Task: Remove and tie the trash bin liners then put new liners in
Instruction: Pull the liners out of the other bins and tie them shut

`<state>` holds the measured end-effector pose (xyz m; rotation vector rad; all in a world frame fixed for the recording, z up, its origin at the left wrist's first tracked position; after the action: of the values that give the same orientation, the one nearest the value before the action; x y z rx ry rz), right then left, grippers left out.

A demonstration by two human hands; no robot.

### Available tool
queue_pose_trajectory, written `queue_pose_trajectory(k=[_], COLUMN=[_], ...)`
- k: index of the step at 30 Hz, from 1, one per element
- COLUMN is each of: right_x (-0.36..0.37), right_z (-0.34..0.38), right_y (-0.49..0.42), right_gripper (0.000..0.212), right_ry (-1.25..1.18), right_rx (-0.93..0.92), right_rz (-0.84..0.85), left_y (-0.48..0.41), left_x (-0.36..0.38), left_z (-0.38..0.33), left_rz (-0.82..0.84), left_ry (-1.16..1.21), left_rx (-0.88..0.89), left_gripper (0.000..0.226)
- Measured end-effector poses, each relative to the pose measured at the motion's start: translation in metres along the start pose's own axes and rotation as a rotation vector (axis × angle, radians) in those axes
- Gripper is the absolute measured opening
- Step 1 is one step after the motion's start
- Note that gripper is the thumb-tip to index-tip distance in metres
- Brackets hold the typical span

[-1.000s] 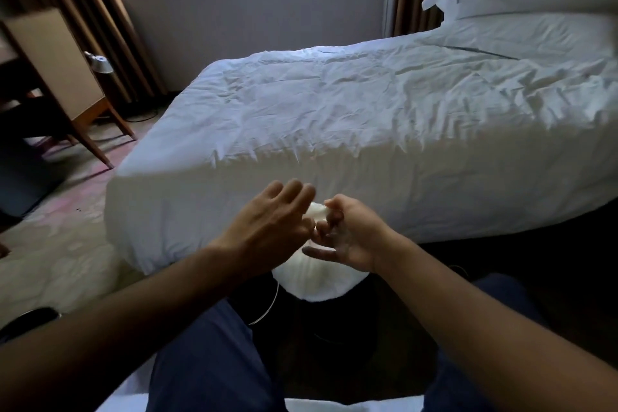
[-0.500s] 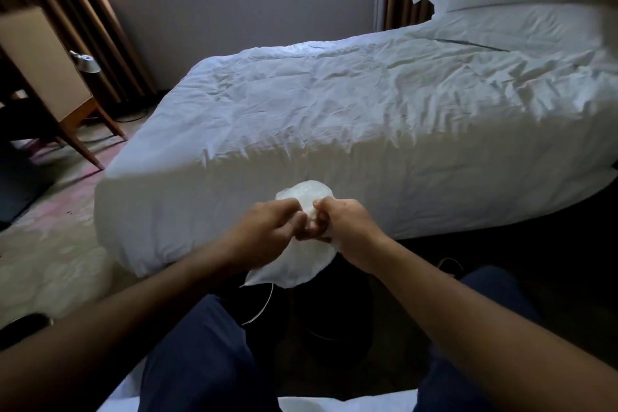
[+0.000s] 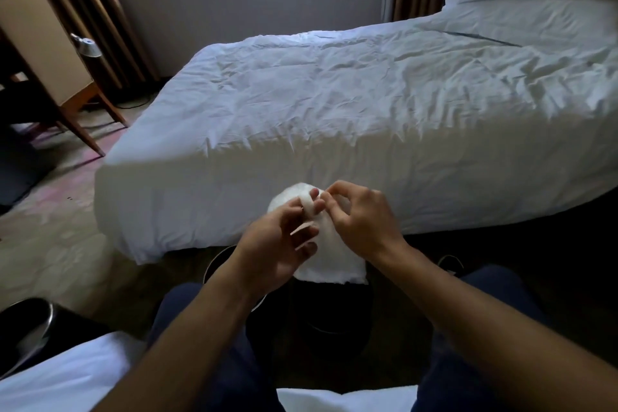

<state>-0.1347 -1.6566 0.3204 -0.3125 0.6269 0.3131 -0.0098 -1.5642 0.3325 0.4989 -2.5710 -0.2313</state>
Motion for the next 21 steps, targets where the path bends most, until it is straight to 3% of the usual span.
queue_pose_trajectory(k=[4,9,14,21], right_x=[-0.009,-0.023,-0.023,-0.019], right_z=[0.004,0.008,0.015,0.020], right_y=[-0.004,-0.018,-0.018,-0.013], right_gripper=[0.026,0.023,0.011,0.005], right_ry=[0.218,0.171,-0.116,-0.381], right_rx=[-0.117,-0.032,0.142,0.167], right_rz=[-0.041,0.082,0.102,0.251], left_y=[0.001,0.001,-0.001,-0.001], left_x=[0.000,0.006,0.013,0.009], left_z=[-0.008,-0.028,-0.041,-0.043], left_rz=[-0.024,0.027,-0.019,0.001], left_ry=[-0.444,-0.802,-0.767,-0.643], left_rx=[0.190,0.297,0.345,0.418], left_gripper=[0.042,0.035,0.027,0.011])
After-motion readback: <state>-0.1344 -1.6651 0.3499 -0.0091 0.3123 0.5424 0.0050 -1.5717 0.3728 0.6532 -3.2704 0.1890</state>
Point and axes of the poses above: each hand's wrist, its own y-axis away from the middle knuckle, its own x-axis out of the palm, z = x × y, the point moved 2 cm from there along -y, towards the middle knuckle, and after that the axes turned 10 degrees about x, right-handed, at the moved point
